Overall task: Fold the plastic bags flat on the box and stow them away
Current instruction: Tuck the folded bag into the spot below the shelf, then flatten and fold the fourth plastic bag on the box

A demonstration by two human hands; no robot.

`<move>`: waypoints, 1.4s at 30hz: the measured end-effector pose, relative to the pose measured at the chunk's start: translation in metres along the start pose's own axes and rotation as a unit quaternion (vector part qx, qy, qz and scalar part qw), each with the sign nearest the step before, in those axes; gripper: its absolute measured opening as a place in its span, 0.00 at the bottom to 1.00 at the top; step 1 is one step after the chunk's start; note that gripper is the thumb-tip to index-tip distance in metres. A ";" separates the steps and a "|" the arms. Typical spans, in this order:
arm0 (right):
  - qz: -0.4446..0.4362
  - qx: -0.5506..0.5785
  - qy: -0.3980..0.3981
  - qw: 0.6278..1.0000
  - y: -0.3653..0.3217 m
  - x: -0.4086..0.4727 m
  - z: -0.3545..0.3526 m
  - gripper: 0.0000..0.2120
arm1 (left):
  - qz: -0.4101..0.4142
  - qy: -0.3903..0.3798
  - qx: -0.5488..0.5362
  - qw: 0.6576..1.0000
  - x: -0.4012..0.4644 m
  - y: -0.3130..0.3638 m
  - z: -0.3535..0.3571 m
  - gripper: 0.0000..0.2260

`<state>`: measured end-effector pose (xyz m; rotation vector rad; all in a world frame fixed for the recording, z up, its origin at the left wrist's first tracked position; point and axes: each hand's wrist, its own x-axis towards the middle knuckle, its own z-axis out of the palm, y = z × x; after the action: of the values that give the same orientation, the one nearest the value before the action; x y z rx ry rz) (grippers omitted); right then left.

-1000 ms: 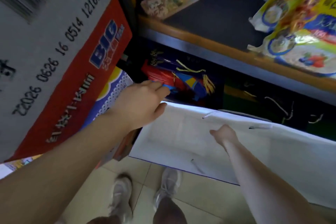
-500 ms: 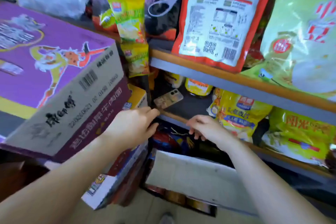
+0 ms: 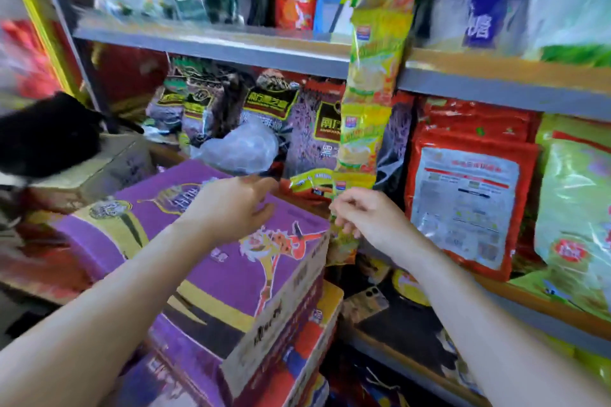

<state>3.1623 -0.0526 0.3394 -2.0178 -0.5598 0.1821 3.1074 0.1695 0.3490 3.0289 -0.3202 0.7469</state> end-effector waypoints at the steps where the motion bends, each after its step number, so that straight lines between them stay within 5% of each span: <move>1: -0.007 -0.008 0.008 1.000 -0.007 0.014 0.011 0.08 | -0.016 -0.013 0.006 1.000 0.006 -0.021 0.001 0.15; 6: -0.007 -0.041 0.098 0.994 -0.033 0.105 0.079 0.12 | -0.043 -0.062 0.002 0.997 0.050 -0.139 0.028 0.15; 11: 0.061 -0.097 0.156 0.981 -0.043 0.194 0.121 0.07 | -0.068 -0.106 -0.146 0.981 0.116 -0.232 0.099 0.20; 22: 0.139 -0.124 0.238 0.953 -0.025 0.250 0.144 0.08 | -0.038 -0.148 -0.122 0.981 0.200 -0.290 0.215 0.38; 25: 0.164 -0.117 0.251 0.947 -0.018 0.242 0.148 0.07 | -0.058 -0.135 -0.145 0.978 0.211 -0.288 0.226 0.27; 28: 0.162 -0.093 0.296 0.937 -0.020 0.229 0.148 0.06 | 0.019 -0.069 -0.229 0.971 0.201 -0.273 0.201 0.12; 31: 0.100 -0.020 0.336 0.936 -0.040 0.213 0.147 0.12 | 0.105 0.055 -0.311 0.943 0.179 -0.250 0.142 0.09; 34: 0.028 0.049 0.338 0.939 -0.067 0.192 0.146 0.20 | 0.173 0.070 -0.359 0.915 0.148 -0.226 0.075 0.11; 38: -0.028 0.102 0.371 0.923 -0.099 0.149 0.146 0.10 | 0.145 0.001 -0.467 0.872 0.095 -0.200 0.008 0.07; 40: -0.019 0.153 0.371 0.916 -0.108 0.124 0.147 0.10 | 0.110 -0.105 -0.567 0.810 0.067 -0.188 -0.014 0.05; 42: 0.027 0.237 0.360 0.902 -0.107 0.097 0.145 0.06 | 0.087 -0.195 -0.629 0.747 0.038 -0.178 -0.027 0.15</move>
<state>3.1631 0.1500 0.3697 -1.4706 0.0229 -0.3618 3.1636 0.3381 0.3983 1.7794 -0.7299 -0.1755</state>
